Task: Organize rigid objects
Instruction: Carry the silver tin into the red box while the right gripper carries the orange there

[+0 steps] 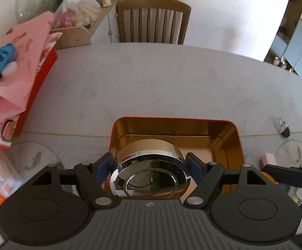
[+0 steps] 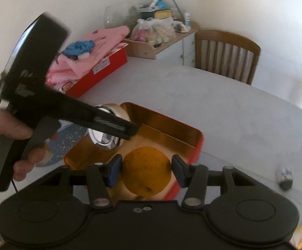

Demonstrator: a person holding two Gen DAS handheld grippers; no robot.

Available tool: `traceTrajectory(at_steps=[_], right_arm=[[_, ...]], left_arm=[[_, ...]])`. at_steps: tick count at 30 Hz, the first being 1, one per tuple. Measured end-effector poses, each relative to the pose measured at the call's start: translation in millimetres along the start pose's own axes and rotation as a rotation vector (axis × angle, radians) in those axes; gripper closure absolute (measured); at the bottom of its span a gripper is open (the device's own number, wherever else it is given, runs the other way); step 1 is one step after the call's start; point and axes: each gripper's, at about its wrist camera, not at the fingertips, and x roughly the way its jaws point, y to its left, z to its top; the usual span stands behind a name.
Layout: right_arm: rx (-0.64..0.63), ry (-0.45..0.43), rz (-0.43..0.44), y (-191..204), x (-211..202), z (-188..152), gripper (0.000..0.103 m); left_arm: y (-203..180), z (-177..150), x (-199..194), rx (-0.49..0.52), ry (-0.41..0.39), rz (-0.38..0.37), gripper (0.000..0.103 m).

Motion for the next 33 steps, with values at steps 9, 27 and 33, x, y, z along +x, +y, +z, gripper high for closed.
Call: traceTrajectory(at_steps=[9,27,33], right_arm=[[-0.105,0.061,-0.063,13.8,48.4,-1.2,0.052],[-0.118,0.049,-0.076,14.2,52.5,-8.8,0.047],[-0.062,0.034,-0.049,8.8,33.1,-7.5,0.044]], left_arm=[[-3.4,14.0,19.7,0.090,0.007,-0.005,0.040],[-3.1,5.8,27.7,0.089,0.007,-0.035,0.041],[-4.1,-0.5,18.4,0.069,0.005,-0.051,0.041]])
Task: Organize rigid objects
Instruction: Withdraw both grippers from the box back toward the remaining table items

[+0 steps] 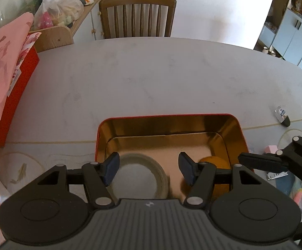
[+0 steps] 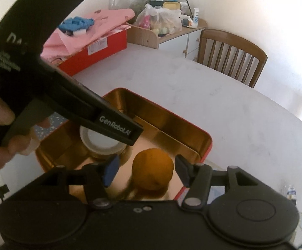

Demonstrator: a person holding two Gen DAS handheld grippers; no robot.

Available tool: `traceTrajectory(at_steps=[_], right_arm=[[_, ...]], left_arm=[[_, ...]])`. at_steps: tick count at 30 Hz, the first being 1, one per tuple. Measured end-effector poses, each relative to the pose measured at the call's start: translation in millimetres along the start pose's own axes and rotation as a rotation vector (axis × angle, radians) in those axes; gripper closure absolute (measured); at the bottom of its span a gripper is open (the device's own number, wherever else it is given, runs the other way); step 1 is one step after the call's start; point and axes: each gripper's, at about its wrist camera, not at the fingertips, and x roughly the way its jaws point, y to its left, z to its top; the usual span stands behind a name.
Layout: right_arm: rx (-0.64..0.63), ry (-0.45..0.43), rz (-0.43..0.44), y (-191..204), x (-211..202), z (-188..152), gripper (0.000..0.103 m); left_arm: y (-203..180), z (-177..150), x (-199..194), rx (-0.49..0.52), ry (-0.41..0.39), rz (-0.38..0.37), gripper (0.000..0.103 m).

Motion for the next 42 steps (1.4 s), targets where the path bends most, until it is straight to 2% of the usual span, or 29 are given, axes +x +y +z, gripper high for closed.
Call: traceTrajectory(at_steps=[12,19,25,31,33,37,42], right_arm=[[0.088,-0.054,0.015,-11.1,-55.5,-14.1,0.039],[0.165,-0.087,-0.005,-30.7,-98.9,-31.7,0.036],[0.215,-0.107,-0.006,-50.5,-131.6,-48.2,0.034],[0.252,-0.131,-0.016,-71.5,-164.8,-73.1,0.028],[0.257,-0.139,-0.027,-79.8,-173.7,-80.9,0.020],[0.275,-0.144,-0.049,-97.9,-188.2,-99.0,0.018],[0.317,-0.149,-0.072,-128.8,-201.9,-121.0,0.007]], left_arm=[[-16.0,-12.7,-35.6,0.010,-0.059,-0.016,0.039],[-39.8,-22.5,-63.3,0.037,-0.107,-0.030,0.034],[-63.5,-31.4,-83.1,0.042,-0.135,-0.044,0.034],[-88.3,-41.3,-99.5,0.033,-0.157,-0.072,0.028],[-97.6,-44.0,-103.5,0.032,-0.160,-0.079,0.027],[-116.1,-50.1,-111.7,0.024,-0.168,-0.095,0.025],[-136.9,-58.5,-116.3,0.001,-0.183,-0.104,0.021]])
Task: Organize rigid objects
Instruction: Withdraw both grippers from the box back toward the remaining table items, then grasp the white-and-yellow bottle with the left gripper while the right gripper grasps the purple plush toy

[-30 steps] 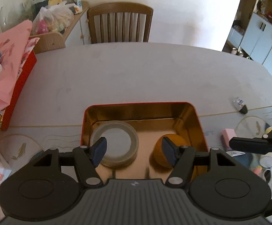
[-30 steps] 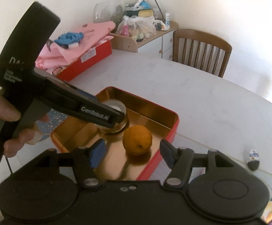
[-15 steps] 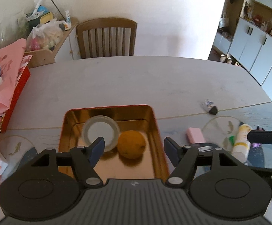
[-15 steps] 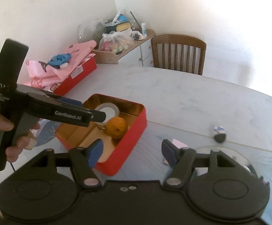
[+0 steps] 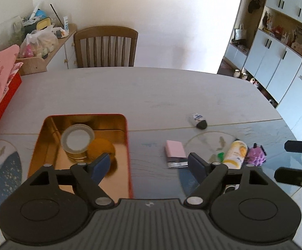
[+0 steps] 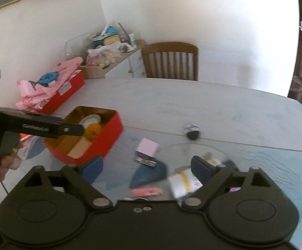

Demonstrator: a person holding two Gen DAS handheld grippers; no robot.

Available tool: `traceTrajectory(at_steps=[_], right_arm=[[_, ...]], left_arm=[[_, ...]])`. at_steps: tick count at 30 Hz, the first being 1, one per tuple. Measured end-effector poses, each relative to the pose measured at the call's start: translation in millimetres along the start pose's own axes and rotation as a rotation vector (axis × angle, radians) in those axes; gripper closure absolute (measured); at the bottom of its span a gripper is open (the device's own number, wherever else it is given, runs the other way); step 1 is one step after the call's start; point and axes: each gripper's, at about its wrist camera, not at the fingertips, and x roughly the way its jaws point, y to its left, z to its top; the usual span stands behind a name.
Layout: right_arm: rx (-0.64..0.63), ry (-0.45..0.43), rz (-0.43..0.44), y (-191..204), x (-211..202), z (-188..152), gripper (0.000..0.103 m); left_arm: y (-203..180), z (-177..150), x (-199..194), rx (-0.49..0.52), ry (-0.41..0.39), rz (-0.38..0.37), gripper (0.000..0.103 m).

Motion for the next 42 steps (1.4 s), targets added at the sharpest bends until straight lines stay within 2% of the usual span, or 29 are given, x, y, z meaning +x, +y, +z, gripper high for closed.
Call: traceTrajectory(at_steps=[5,9,25,31,37,42], right_arm=[[0.019,-0.005,-0.021,-33.6,-9.9,-9.6,0.000],[0.033,0.015,-0.033,-58.4,-9.4,-17.1,0.000],[-0.001,0.118,-0.061,-128.2,18.1,-42.9,0.000],[-0.086,0.148,-0.042,-135.6,32.4,-46.6,0.003],[-0.151,0.187,-0.019,-139.4,47.7,-48.9,0.010],[-0.171,0.204,-0.001,-142.3,58.5,-49.3,0.016]], left_arm=[[-22.2,-9.3,-1.5,-0.009,-0.024,-0.001,0.019],[-43.0,-14.7,2.6,-0.001,-0.035,-0.012,0.018],[-131.1,-19.5,74.1,0.118,0.056,-0.129,0.018],[-151.6,-15.0,109.0,0.169,0.118,-0.162,0.018],[-163.5,-13.0,140.2,0.202,0.173,-0.165,0.018],[-171.6,-10.7,154.3,0.234,0.177,-0.143,0.018]])
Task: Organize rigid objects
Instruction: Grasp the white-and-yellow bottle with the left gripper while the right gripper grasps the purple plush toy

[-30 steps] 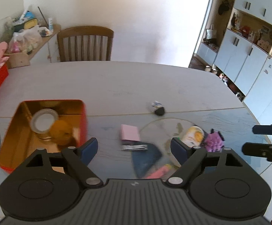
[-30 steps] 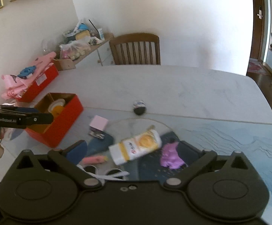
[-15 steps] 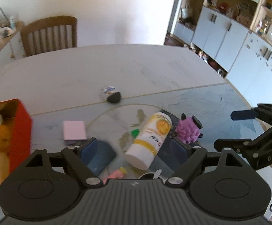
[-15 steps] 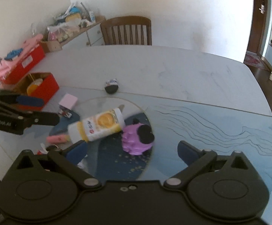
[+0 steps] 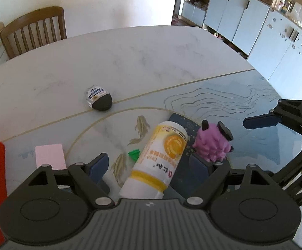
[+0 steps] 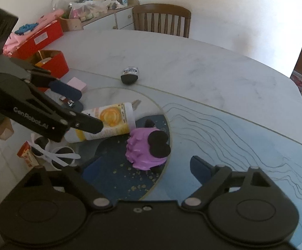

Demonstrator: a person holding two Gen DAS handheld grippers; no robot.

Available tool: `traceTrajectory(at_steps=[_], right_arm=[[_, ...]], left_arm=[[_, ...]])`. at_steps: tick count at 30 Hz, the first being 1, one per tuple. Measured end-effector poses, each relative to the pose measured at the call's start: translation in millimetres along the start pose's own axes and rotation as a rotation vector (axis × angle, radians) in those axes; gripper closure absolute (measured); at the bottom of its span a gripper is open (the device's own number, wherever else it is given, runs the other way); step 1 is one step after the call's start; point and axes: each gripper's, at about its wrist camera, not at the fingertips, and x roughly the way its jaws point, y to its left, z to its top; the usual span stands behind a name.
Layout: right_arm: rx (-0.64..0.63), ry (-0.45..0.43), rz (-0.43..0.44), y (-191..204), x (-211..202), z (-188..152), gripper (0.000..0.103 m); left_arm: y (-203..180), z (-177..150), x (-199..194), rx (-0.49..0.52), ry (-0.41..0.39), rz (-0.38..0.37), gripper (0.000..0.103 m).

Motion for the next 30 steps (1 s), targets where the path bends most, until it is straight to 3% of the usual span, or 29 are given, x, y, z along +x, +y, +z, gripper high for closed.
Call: traceTrajectory(at_steps=[17,19,21,25,30], right_arm=[[0.005,0.037,0.030,-8.8,29.4,5.0,0.036],[-0.003,0.036,0.027,-7.6,29.8,4.7,0.042],[-0.005,0.036,0.036,-7.8,30.4,4.3,0.046],[-0.014,0.028,0.040,-5.8,29.3,3.7,0.051],[-0.034,0.023,0.016,-1.3,27.7,2.1,0.052]], left_arm=[[-5.8,4.9,29.6,0.056,0.054,-0.009,0.019],[-7.1,4.9,30.8,0.060,0.056,-0.019,0.028],[-8.9,5.5,33.2,0.065,0.063,-0.014,0.029],[-11.7,5.3,36.9,0.082,0.074,-0.011,0.046],[-13.4,5.2,36.2,0.080,0.066,-0.013,0.052]])
